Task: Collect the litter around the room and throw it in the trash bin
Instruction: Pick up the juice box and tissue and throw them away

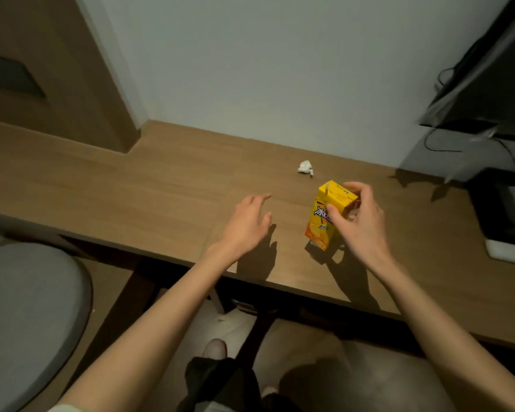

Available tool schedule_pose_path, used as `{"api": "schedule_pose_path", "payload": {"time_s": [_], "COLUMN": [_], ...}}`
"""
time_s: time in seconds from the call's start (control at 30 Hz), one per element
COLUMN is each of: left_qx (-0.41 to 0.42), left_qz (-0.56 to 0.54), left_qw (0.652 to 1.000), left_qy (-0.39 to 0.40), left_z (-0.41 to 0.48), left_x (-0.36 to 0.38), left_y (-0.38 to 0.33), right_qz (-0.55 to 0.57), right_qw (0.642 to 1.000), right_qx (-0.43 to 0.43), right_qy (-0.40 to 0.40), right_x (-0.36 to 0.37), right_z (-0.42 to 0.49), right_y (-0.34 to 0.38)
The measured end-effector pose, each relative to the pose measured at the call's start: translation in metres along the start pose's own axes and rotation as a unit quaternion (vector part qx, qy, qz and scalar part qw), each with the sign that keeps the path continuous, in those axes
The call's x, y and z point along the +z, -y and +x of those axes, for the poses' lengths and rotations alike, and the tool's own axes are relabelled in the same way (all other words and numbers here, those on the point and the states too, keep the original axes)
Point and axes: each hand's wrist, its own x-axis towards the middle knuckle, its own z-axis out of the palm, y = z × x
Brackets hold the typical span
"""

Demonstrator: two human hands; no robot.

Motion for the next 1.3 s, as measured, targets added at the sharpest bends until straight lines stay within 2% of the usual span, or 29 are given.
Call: {"api": "schedule_pose_path", "payload": {"time_s": [0.2, 0.5, 0.7, 0.93, 1.1, 1.23, 1.3], "left_qx": [0.002, -0.067, -0.083, 0.004, -0.014, 0.006, 0.017], "left_qz": [0.032, 0.029, 0.117, 0.1, 0.003, -0.017, -0.015], "left_qw": [0.997, 0.996, 0.989, 0.995, 0.999, 0.996, 0.993], "left_qy": [0.075, 0.053, 0.033, -0.027, -0.044, -0.092, -0.116], "left_z": [0.068, 0.2, 0.247, 0.262, 0.244, 0.203, 0.173], "left_x": [0.051, 0.123, 0.153, 0.158, 0.161, 0.158, 0.155], "left_y": [-0.028, -0.025, -0.014, -0.013, -0.016, -0.03, -0.041], "right_qz": [0.041, 0.045, 0.046, 0.051, 0.071, 0.095, 0.104], "right_qw": [0.996, 0.994, 0.993, 0.995, 0.994, 0.989, 0.988], "right_qx": [0.073, 0.098, 0.11, 0.087, 0.07, 0.065, 0.033], "right_qy": [-0.033, -0.036, 0.0, 0.01, 0.048, 0.092, 0.113], "right_x": [-0.035, -0.04, -0.039, -0.04, -0.042, -0.053, -0.06], "right_z": [0.031, 0.078, 0.108, 0.132, 0.137, 0.133, 0.126], "right_y": [-0.053, -0.104, -0.124, -0.137, -0.149, -0.16, -0.161]}}
